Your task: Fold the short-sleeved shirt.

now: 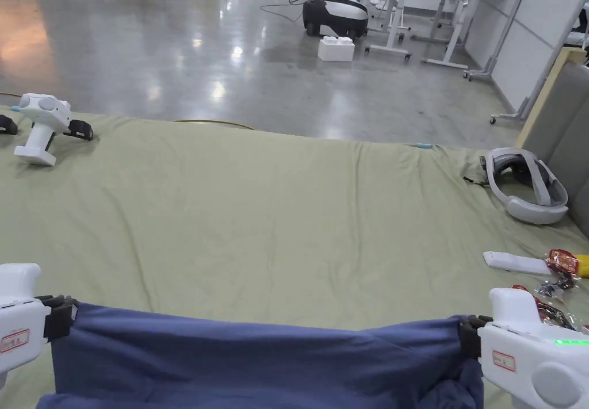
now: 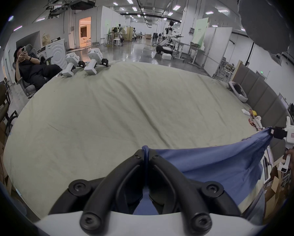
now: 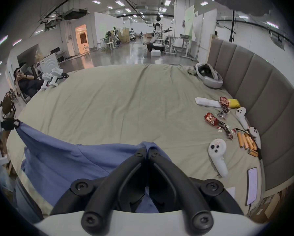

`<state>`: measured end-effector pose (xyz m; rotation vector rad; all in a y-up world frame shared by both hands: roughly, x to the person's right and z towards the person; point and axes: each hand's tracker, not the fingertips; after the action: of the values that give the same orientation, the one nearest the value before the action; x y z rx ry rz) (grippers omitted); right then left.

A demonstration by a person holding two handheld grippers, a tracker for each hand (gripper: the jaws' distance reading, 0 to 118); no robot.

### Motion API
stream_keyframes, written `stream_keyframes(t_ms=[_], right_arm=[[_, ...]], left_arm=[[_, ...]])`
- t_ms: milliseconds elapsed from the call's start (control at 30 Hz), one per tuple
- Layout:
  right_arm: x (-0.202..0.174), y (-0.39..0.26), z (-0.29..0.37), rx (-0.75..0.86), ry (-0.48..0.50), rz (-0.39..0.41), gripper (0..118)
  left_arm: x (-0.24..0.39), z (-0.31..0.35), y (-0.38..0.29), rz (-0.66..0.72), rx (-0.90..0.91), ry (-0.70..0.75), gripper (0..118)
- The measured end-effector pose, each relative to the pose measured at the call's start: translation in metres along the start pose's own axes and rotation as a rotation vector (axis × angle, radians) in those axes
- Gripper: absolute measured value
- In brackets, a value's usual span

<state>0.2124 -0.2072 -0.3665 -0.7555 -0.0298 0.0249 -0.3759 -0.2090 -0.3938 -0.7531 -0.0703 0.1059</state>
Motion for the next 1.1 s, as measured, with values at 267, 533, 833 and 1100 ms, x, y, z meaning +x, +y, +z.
stream_keyframes(t_ms=[267,533,833,1100], right_arm=[[0.003,-0.067,0.055,-0.036,-0.008,-0.007,4],[0.003,-0.153,0.047,-0.215,-0.031,-0.009,4],[-0.003,-0.181,0.012,-0.253,-0.06,-0.051,16],[-0.012,-0.135,0.046,-0.114,-0.115,-0.036,70]], left_arm=[[-0.014,0.042,-0.055,0.003,-0.036,-0.027,6],[-0.02,0.037,-0.127,-0.03,-0.202,-0.009,6],[-0.014,0.012,-0.153,-0.058,-0.275,0.058,14],[0.002,0.039,-0.106,-0.01,-0.081,0.039,69]])
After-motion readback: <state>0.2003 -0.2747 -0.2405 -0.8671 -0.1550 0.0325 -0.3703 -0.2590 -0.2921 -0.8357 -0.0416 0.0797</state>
